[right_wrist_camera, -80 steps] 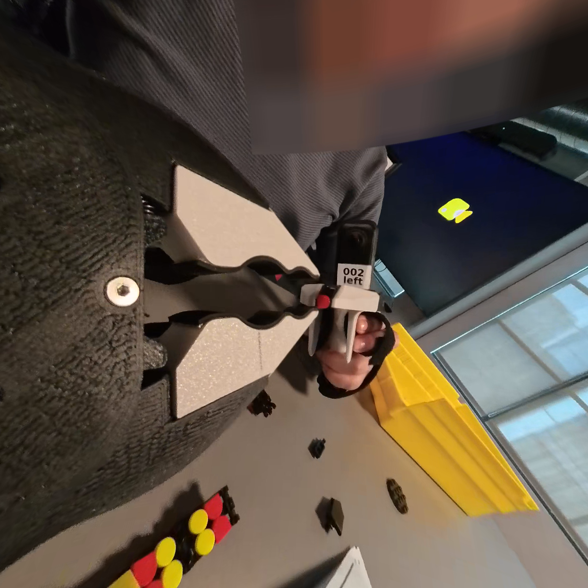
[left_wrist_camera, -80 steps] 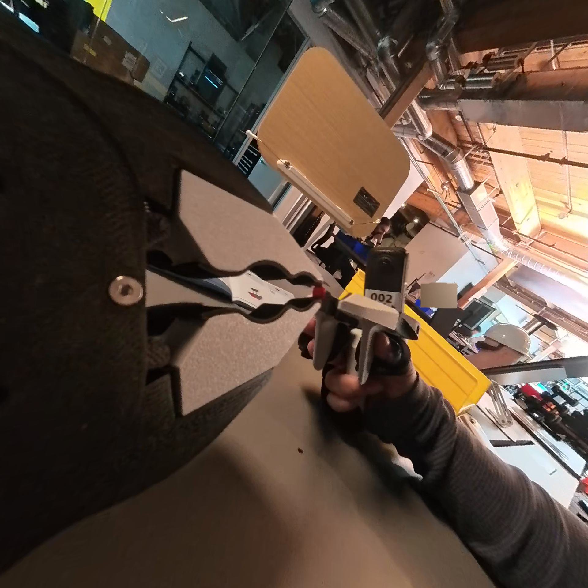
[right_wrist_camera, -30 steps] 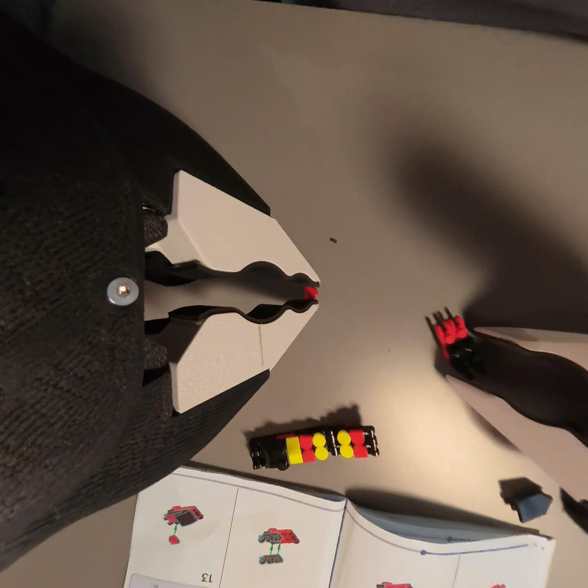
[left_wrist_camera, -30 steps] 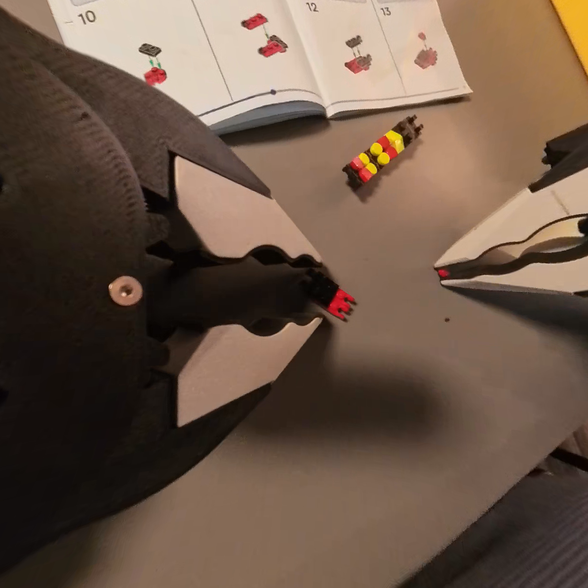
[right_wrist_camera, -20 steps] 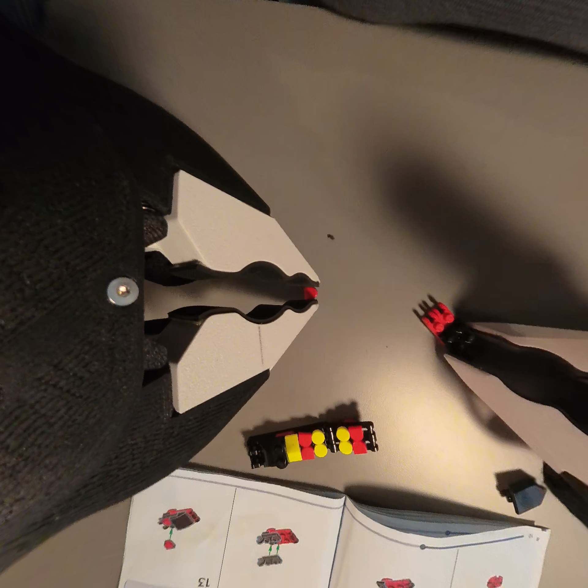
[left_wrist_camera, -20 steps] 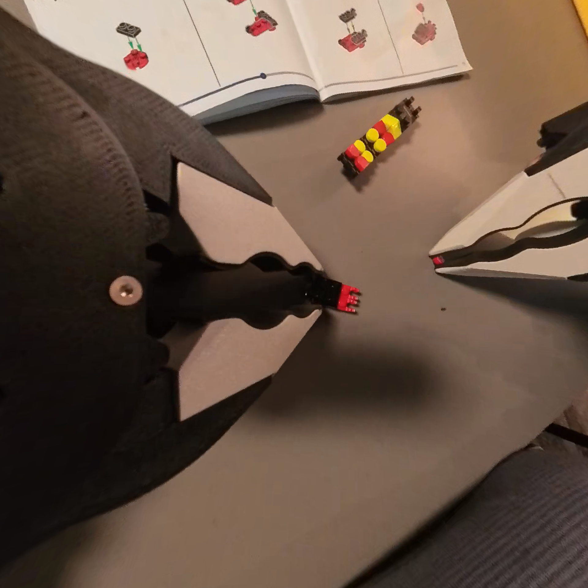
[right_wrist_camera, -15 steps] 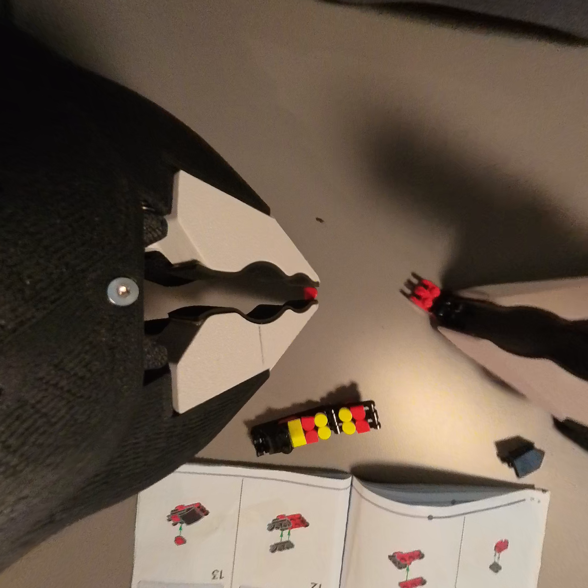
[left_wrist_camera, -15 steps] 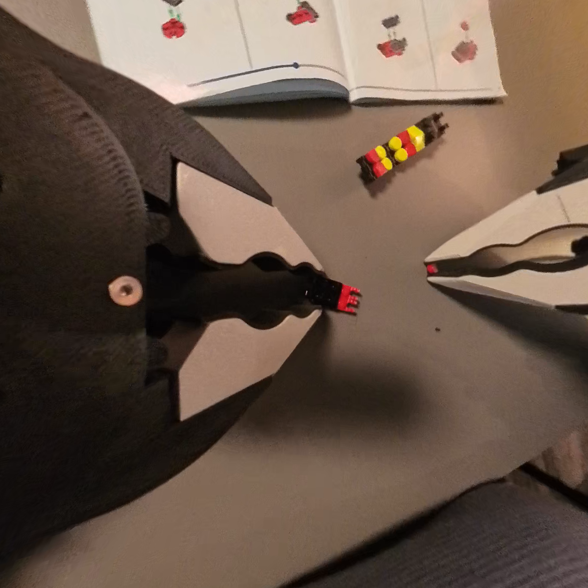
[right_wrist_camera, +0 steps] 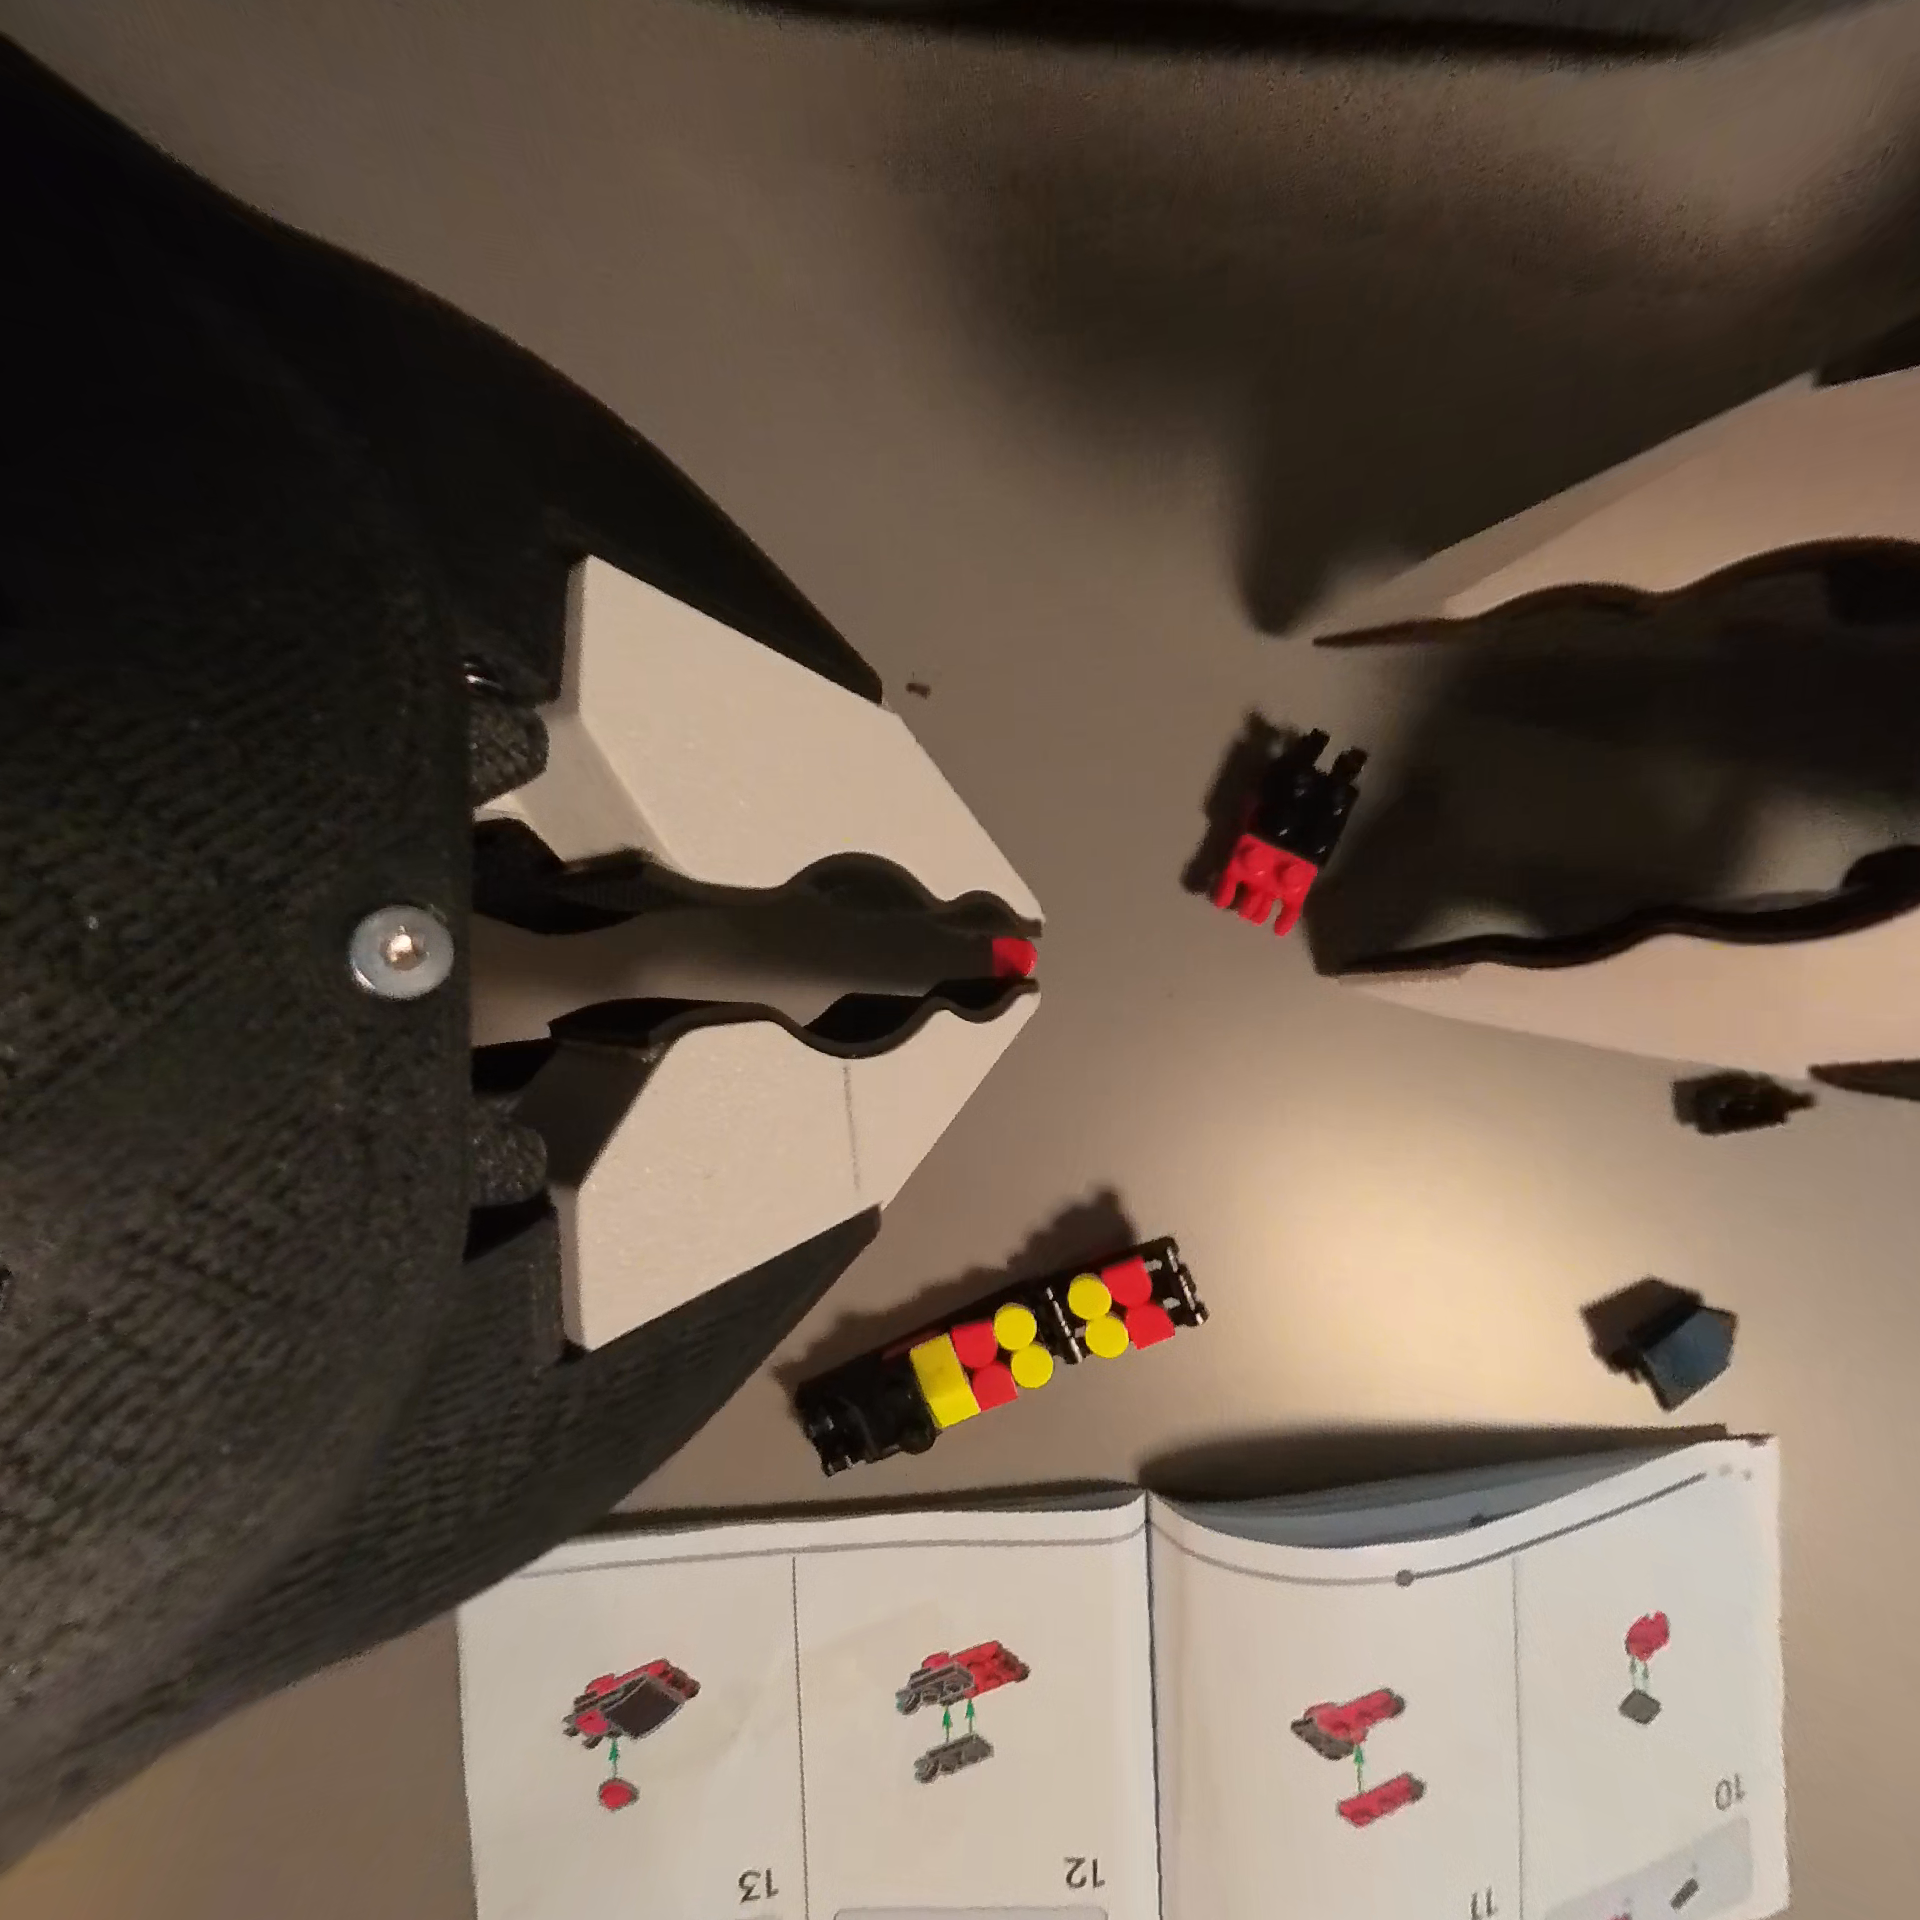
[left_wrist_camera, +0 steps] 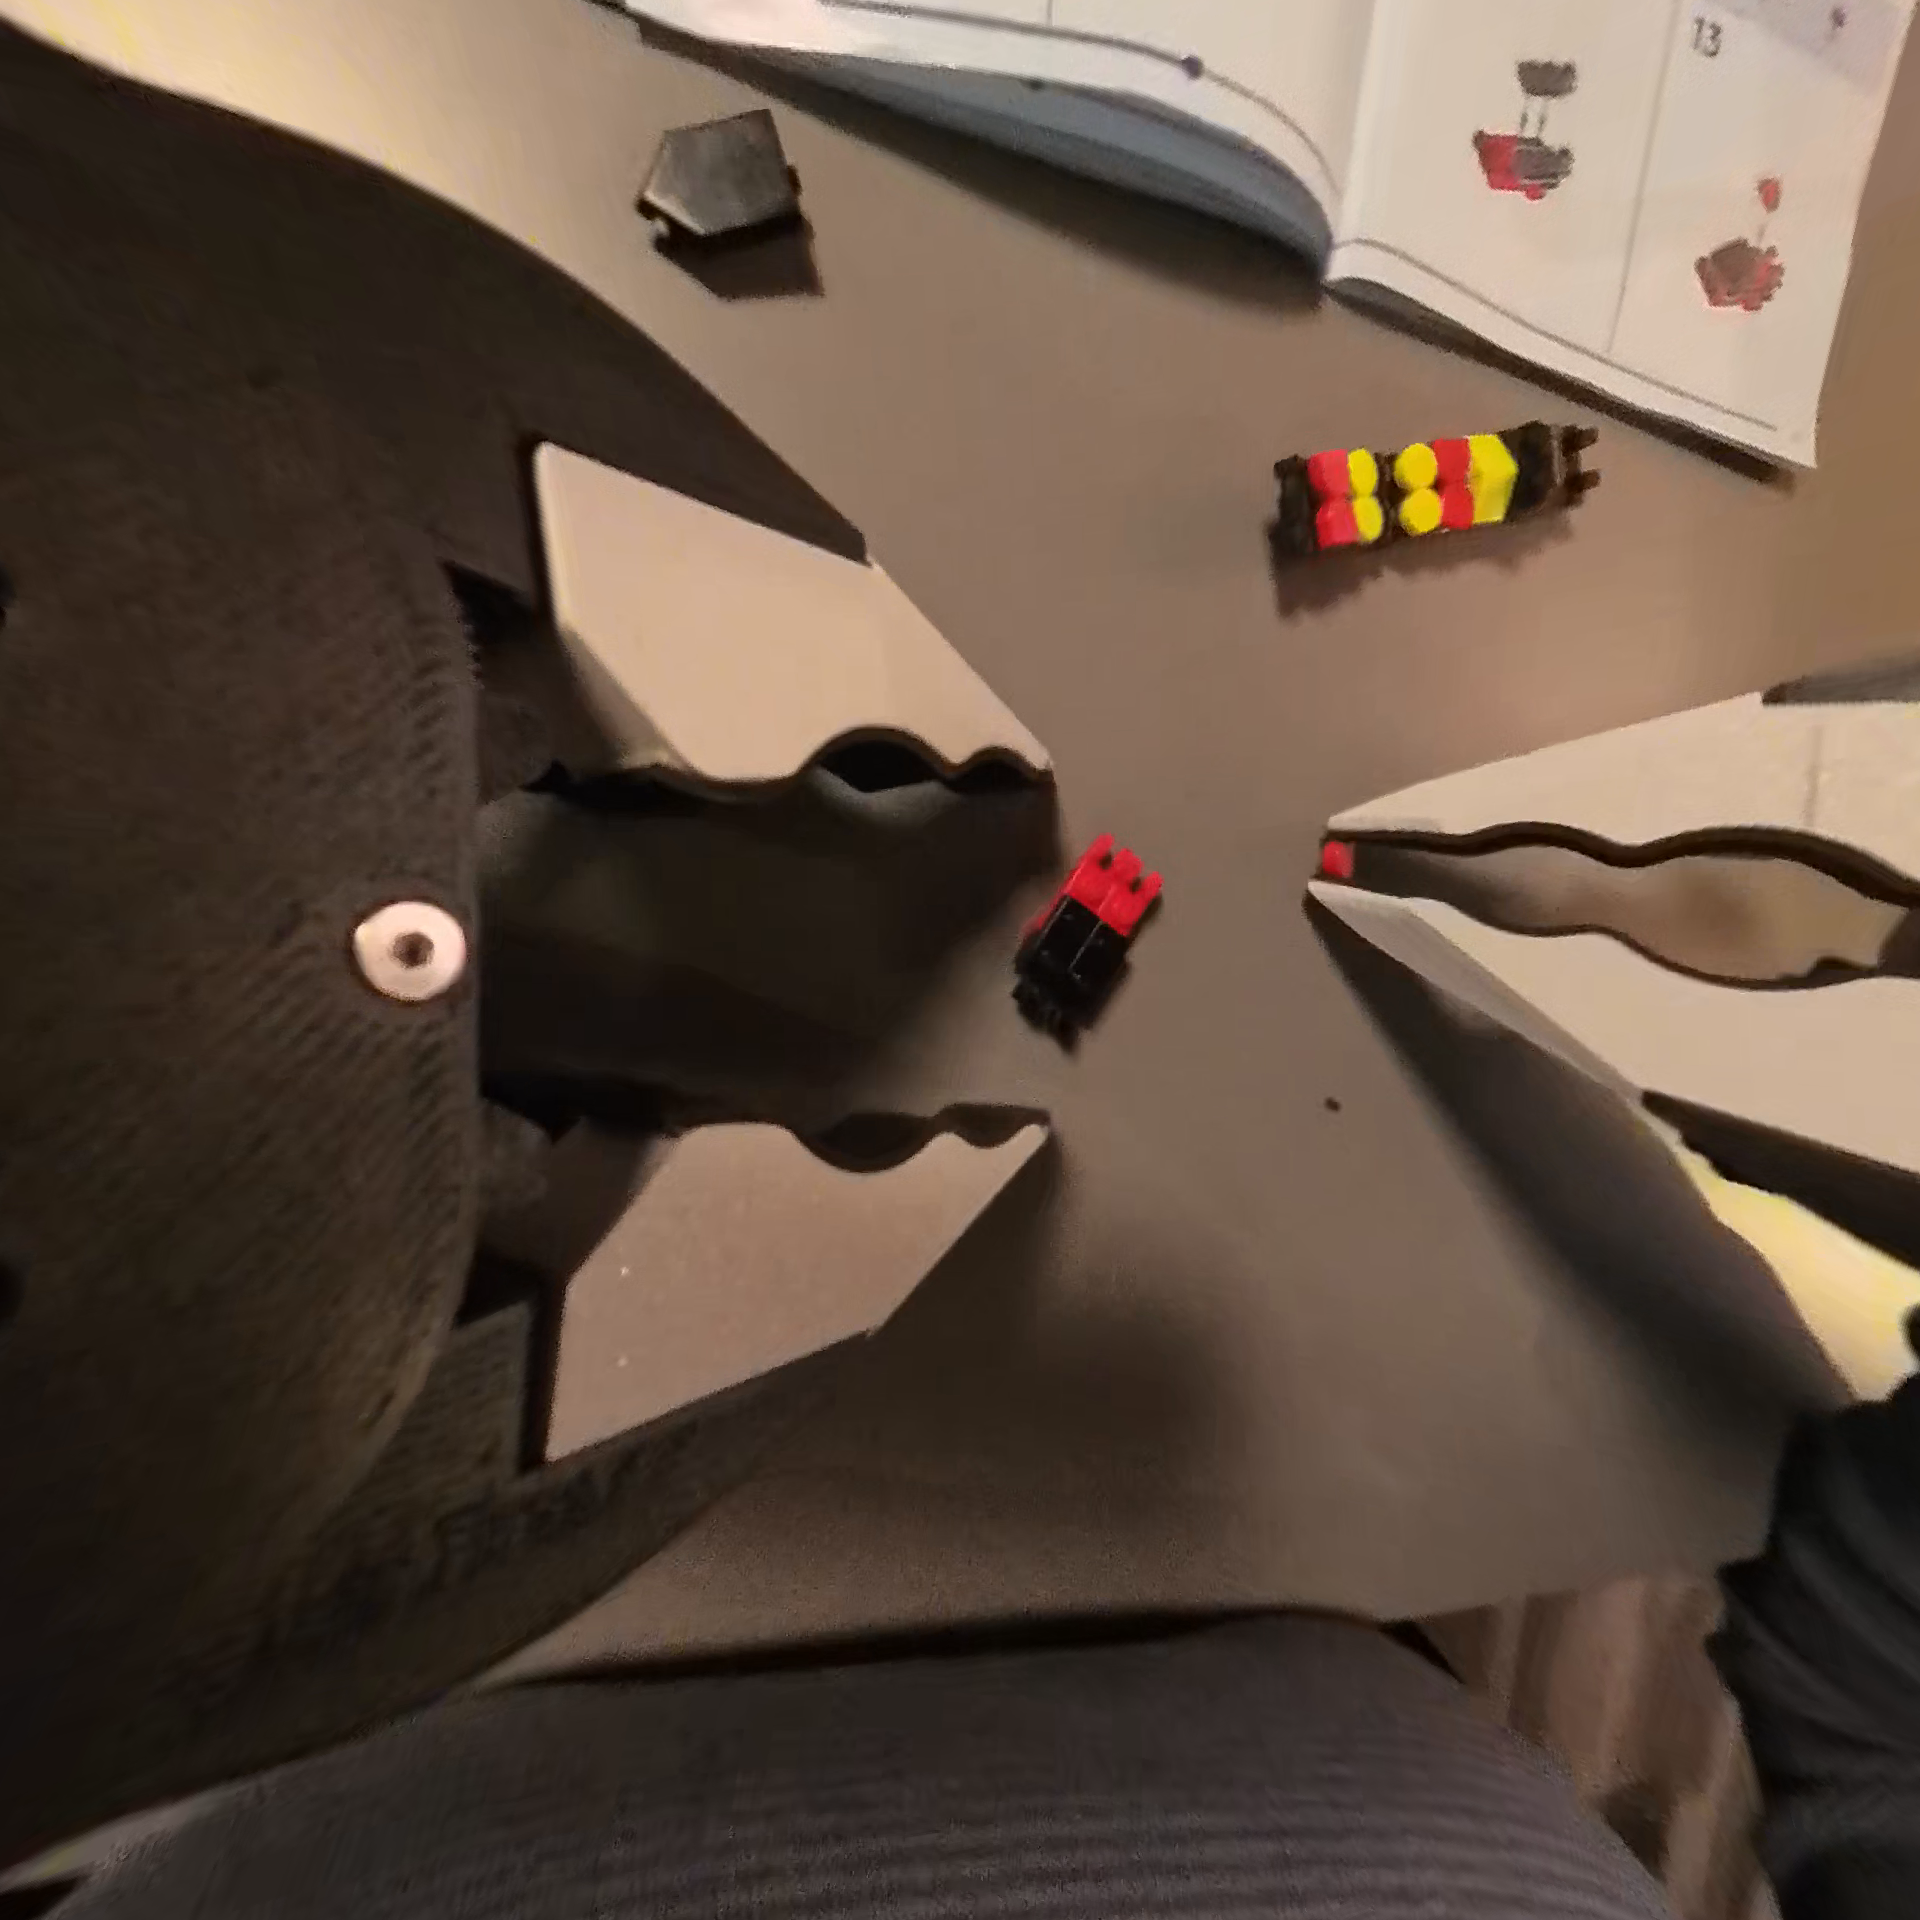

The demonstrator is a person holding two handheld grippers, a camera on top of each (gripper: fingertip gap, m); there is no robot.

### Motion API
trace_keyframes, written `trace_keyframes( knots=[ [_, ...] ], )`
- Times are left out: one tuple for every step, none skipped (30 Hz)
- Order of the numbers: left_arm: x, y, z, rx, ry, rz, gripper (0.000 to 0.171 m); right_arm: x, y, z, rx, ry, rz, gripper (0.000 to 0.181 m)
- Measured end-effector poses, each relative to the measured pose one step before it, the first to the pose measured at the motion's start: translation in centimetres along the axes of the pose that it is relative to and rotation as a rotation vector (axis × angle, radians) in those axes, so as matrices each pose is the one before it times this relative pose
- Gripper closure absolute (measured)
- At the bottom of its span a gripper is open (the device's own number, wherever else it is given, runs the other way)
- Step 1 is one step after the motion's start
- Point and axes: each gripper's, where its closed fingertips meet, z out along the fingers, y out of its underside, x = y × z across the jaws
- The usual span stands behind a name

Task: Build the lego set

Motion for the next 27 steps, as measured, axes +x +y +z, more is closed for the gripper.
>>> trace_keyframes(
  knots=[
    [-0.043, 0.188, -0.012, -0.00688, -0.0153, 0.0400, 0.111, -0.192, -0.126, 0.003, 0.0002, -0.0091, 0.0043, 0.175],
    [0.127, 0.097, -0.006, 0.00111, 0.0073, 0.0466, 0.111, -0.210, -0.077, 0.024, -0.0019, -0.0107, -0.0008, 0.175],
    [0.109, -0.007, -0.036, 0.00462, 0.0178, 0.0442, 0.112, -0.199, -0.028, 0.058, -0.0044, -0.0091, -0.0043, 0.175],
    [-0.099, -0.088, -0.042, 0.00728, 0.0129, 0.0400, 0.111, -0.099, 0.014, 0.097, -0.0066, -0.0035, -0.0038, 0.175],
    [0.046, -0.174, -0.018, 0.01228, 0.0280, 0.0455, 0.111, -0.095, 0.043, 0.142, -0.0084, -0.0029, -0.0024, 0.175],
    [-0.079, -0.180, 0.020, 0.01379, 0.0216, 0.0453, 0.111, -0.126, 0.009, 0.148, -0.0069, -0.0051, -0.0034, 0.175],
    [-0.029, -0.080, 0.063, 0.01006, 0.0249, 0.0439, 0.111, -0.088, -0.083, 0.110, -0.0011, -0.0020, -0.0022, 0.175],
    [0.056, 0.022, 0.116, 0.00090, 0.0268, 0.0301, 0.111, -0.096, -0.090, 0.068, -0.0020, -0.0026, -0.0010, 0.175],
    [0.021, 0.131, 0.116, -0.01057, 0.0221, 0.0193, 0.111, -0.045, -0.042, 0.041, -0.0045, 0.0015, -0.0045, 0.175],
    [-0.247, 0.094, 0.108, -0.00822, 0.0038, 0.0137, 0.109, -0.007, -0.015, 0.026, -0.0067, 0.0050, -0.0061, 0.175],
    [-0.090, -0.166, 0.023, 0.00917, 0.0137, 0.0082, 0.110, -0.026, 0.000, 0.015, -0.0073, 0.0044, -0.0054, 0.175],
    [0.021, -0.168, 0.011, 0.01015, 0.0194, 0.0075, 0.113, -0.065, -0.024, 0.015, -0.0064, 0.0018, -0.0061, 0.175],
    [-0.033, -0.101, 0.029, 0.00488, 0.0157, 0.0040, 0.116, -0.057, -0.028, 0.026, -0.0051, 0.0019, -0.0045, 0.175],
    [-0.004, 0.006, 0.081, -0.00257, 0.0161, 0.0010, 0.118, -0.044, -0.032, 0.016, -0.0049, 0.0016, -0.0025, 0.175],
    [0.077, 0.100, 0.135, -0.00909, 0.0196, -0.0007, 0.119, -0.043, -0.025, 0.022, -0.0047, 0.0015, -0.0016, 0.175],
    [0.025, 0.135, 0.157, -0.01333, 0.0138, -0.0021, 0.123, 0.000, -0.026, 0.024, -0.0046, 0.0028, 0.0000, 0.175],
    [0.125, -0.056, 0.114, -0.00211, 0.0181, -0.0032, 0.128, 0.018, -0.028, 0.014, -0.0047, 0.0037, 0.0023, 0.175],
    [0.211, -0.040, 0.094, -0.00236, 0.0208, -0.0036, 0.133, 0.027, -0.021, 0.020, -0.0045, 0.0037, 0.0021, 0.175],
    [-0.015, -0.051, 0.041, 0.00016, 0.0007, -0.0049, 0.133, 0.014, -0.024, 0.020, -0.0042, 0.0039, 0.0023, 0.175],
    [-0.058, -0.003, 0.022, -0.00032, -0.0082, -0.0031, 0.133, 0.023, -0.015, 0.003, -0.0040, 0.0041, 0.0033, 0.175],
    [-0.179, 0.015, -0.005, 0.00034, -0.0215, -0.0136, 0.133, 0.016, -0.009, 0.010, -0.0036, 0.0038, 0.0027, 0.175],
    [-0.175, 0.014, -0.032, 0.00011, -0.0245, -0.0234, 0.133, 0.007, 0.000, 0.003, -0.0029, 0.0031, 0.0024, 0.175],
    [-0.088, 0.039, -0.054, 0.00121, -0.0247, -0.0266, 0.133, 0.000, -0.004, 0.003, -0.0012, 0.0022, 0.0015, 0.175],
    [-0.054, 0.071, -0.082, 0.00053, -0.0281, -0.0249, 0.134, 0.019, -0.015, 0.008, 0.0014, 0.0011, 0.0007, 0.175],
    [0.009, 0.061, -0.067, 0.00044, -0.0258, -0.0180, 0.134, 0.015, -0.038, 0.019, 0.0043, -0.0009, 0.0023, 0.175],
    [0.057, 0.036, -0.037, -0.00004, -0.0217, -0.0128, 0.134, 0.004, -0.054, 0.025, 0.0072, -0.0030, 0.0038, 0.175],
    [0.035, 0.006, -0.007, 0.00021, -0.0187, -0.0122, 0.134, 0.031, -0.060, 0.027, 0.0092, -0.0035, 0.0052, 0.174]
  ],
)
